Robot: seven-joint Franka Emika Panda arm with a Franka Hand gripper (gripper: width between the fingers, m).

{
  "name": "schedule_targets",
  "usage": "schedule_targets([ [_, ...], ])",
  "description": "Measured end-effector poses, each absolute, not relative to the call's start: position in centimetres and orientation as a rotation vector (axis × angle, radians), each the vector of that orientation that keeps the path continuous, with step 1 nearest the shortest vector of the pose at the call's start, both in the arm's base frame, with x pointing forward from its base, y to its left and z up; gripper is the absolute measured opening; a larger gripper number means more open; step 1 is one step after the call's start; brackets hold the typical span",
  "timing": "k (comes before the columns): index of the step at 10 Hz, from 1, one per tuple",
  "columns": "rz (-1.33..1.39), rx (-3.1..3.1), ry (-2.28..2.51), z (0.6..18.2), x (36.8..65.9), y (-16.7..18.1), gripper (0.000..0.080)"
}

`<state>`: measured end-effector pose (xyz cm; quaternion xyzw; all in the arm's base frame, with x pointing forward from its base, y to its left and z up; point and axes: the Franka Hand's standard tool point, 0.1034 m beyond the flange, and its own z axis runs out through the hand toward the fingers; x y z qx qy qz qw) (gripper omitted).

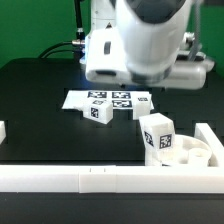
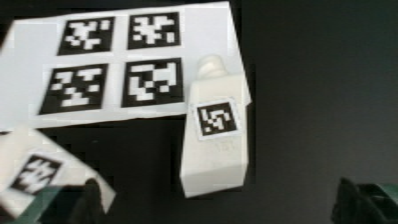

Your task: Assemble stool

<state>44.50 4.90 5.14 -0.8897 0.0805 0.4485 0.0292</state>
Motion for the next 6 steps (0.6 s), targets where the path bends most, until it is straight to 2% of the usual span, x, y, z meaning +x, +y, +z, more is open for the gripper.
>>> schedule_targets([
  [1,1.426,-2.712,0.250,4.29,43.22,5.39,0.0649],
  [2,1.464,-2.696,0.251,4.31,42.69,5.56,0.0649],
  [6,1.461,-2.695,0.263,4.17,42.65,5.28,0.0649],
])
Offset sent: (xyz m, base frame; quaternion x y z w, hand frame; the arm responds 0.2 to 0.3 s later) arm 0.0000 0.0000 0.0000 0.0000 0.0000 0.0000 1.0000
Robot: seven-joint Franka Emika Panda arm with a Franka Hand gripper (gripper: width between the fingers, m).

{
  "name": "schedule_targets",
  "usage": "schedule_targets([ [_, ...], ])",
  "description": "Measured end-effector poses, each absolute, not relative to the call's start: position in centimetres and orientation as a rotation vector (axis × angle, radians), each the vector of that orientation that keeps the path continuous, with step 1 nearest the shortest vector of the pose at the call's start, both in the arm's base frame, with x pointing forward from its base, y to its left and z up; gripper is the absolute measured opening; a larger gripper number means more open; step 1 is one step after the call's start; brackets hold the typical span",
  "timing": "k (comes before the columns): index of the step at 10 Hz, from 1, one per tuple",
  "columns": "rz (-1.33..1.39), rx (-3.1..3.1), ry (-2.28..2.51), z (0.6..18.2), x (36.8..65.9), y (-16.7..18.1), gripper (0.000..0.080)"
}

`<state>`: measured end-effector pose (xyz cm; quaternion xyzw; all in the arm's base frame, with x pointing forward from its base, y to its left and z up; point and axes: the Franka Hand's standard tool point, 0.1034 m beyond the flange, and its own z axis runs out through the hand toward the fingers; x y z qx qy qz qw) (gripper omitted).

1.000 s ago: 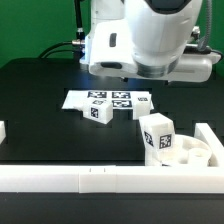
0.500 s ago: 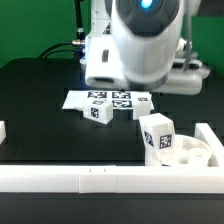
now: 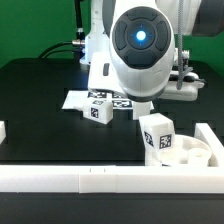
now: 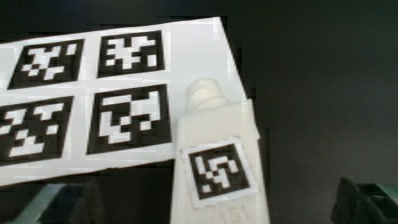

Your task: Assemble stool

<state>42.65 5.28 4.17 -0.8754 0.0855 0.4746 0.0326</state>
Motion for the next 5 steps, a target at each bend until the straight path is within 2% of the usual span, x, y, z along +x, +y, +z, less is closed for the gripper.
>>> schedule_targets([
  [2,1.535,-2.659,0.359,1.8,39.8,5.2,0.0649],
  [5,1.586,-2.651,0.401,1.3,39.1,5.4,0.0649],
])
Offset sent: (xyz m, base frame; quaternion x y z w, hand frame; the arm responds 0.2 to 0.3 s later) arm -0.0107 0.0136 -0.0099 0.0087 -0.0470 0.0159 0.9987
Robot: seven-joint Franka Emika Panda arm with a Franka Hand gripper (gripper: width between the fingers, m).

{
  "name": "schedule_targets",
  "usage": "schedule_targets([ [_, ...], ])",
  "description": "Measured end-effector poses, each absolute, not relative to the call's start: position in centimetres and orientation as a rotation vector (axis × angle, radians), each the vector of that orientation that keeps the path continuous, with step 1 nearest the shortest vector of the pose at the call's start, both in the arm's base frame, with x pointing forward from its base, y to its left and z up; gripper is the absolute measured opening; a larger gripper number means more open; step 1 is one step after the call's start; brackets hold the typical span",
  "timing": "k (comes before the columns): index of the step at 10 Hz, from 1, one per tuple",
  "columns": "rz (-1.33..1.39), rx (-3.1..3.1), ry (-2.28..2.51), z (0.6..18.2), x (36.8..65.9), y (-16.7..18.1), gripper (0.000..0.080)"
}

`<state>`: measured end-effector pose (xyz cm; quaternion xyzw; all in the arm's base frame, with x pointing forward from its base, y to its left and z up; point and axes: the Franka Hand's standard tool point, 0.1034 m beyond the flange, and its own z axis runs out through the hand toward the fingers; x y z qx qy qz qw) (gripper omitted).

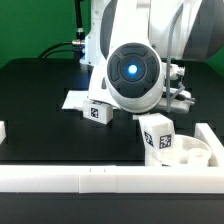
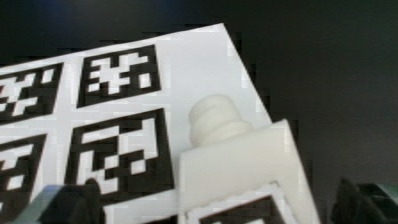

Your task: Assemble stool

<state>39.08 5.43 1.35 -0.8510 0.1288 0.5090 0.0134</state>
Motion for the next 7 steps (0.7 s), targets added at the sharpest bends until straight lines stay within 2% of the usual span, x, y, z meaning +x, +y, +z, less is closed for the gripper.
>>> schedule_targets([
  [2,1.586,-2.650,0.407,1.3,39.1,5.4,0.0649],
  [3,1.586,-2.649,0.409,1.3,39.1,5.4,0.0560],
  [4,1.586,-2.649,0.410,1.3,39.1,5.4,0.0560],
  [5,1.585,-2.649,0.411,1.3,39.1,5.3,0.0347],
  [6,1.582,-2.651,0.410,1.4,39.2,5.4,0.0320],
  [7,1.530,-2.686,0.389,2.3,40.1,5.8,0.0320],
])
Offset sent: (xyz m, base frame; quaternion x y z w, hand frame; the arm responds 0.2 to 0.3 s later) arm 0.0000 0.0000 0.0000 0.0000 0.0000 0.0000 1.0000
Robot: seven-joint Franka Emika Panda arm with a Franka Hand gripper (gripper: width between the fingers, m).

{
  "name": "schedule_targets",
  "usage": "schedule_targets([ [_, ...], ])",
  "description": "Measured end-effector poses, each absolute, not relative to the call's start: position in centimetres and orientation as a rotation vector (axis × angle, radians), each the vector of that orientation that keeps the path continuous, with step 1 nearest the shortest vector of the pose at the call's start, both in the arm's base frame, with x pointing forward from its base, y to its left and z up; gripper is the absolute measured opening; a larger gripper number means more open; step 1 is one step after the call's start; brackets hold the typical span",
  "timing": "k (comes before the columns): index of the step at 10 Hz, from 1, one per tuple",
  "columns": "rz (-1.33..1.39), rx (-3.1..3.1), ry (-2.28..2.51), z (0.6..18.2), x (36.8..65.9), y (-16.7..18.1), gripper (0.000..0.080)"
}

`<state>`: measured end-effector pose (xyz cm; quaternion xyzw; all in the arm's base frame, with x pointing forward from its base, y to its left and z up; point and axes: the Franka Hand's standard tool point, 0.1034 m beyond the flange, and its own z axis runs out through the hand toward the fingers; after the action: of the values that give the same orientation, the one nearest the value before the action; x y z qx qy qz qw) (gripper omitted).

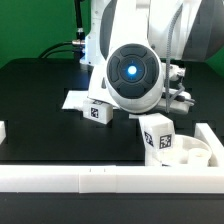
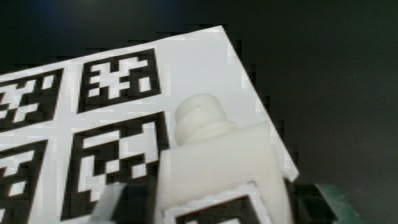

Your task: Assemble stool

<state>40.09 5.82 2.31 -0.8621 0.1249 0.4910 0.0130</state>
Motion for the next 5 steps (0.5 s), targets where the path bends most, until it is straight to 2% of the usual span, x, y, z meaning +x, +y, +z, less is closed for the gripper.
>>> schedule_targets([
  [2,1.434,-2.722,0.347,6.6,42.5,6.5,0.0320],
  [3,1.287,-2.845,0.274,8.4,44.6,6.0,0.0320],
  [4,1.199,-2.927,0.205,8.9,44.9,5.6,0.0320],
  [5,1.103,-2.961,0.213,8.4,45.1,5.8,0.0320],
])
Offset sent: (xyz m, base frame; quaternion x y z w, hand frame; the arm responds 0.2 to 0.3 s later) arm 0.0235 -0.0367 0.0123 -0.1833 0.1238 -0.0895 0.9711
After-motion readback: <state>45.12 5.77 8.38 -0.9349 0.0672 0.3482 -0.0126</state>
